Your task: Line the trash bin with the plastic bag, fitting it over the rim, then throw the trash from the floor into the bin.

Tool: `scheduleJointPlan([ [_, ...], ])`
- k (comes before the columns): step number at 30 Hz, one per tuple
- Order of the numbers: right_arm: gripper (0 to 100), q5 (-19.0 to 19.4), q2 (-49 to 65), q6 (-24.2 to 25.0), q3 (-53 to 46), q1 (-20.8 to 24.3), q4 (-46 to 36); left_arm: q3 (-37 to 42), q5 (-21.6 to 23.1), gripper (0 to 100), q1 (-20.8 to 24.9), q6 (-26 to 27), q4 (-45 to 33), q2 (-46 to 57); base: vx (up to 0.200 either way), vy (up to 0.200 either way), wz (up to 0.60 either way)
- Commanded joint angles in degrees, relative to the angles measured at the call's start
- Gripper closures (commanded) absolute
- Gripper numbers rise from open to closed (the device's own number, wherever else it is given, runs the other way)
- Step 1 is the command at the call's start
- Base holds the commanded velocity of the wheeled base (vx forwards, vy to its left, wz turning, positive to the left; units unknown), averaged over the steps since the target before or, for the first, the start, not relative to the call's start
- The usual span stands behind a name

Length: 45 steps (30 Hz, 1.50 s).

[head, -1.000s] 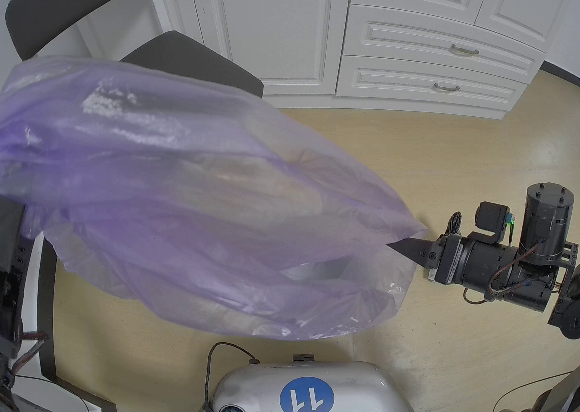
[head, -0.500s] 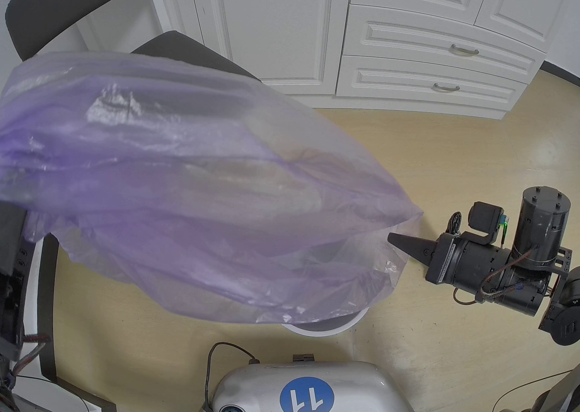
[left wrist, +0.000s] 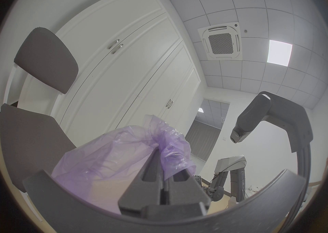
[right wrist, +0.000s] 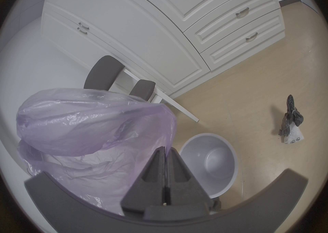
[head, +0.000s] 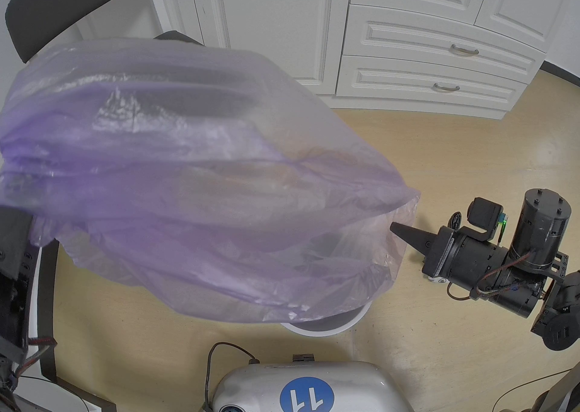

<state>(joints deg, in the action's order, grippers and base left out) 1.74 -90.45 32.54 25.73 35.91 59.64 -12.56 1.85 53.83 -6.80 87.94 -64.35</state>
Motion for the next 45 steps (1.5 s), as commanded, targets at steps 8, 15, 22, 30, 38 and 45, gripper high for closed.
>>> scheduleJointPlan([
  [8,0,-0.2,-1.3,-0.5,-0.4,-0.1,0.1,0.2,0.0,100,0.0,0.0,0.0,-0.2,0.000,0.000,0.00],
  [15,0,-0.1,-2.4,-0.5,-0.7,0.3,0.1,0.2,0.0,100,0.0,0.0,0.0,-0.3,0.000,0.000,0.00],
  [22,0,-0.1,-3.9,-0.5,-0.8,1.0,0.2,0.0,0.0,100,0.0,-0.1,0.0,-0.4,0.000,0.000,0.00],
  [30,100,-0.3,-6.8,-0.5,-1.3,1.9,5.4,0.0,0.0,100,0.0,-0.6,0.0,-0.4,0.000,0.000,0.00],
  [38,100,-0.4,-6.4,-0.7,-3.6,0.8,12.3,0.6,0.0,100,0.0,-1.6,-0.1,-0.8,0.000,0.000,0.00],
  [45,100,-0.6,-1.0,-2.4,-3.6,-2.3,11.1,2.5,0.0,100,-0.1,-3.8,-0.4,-2.3,0.000,0.000,0.00],
])
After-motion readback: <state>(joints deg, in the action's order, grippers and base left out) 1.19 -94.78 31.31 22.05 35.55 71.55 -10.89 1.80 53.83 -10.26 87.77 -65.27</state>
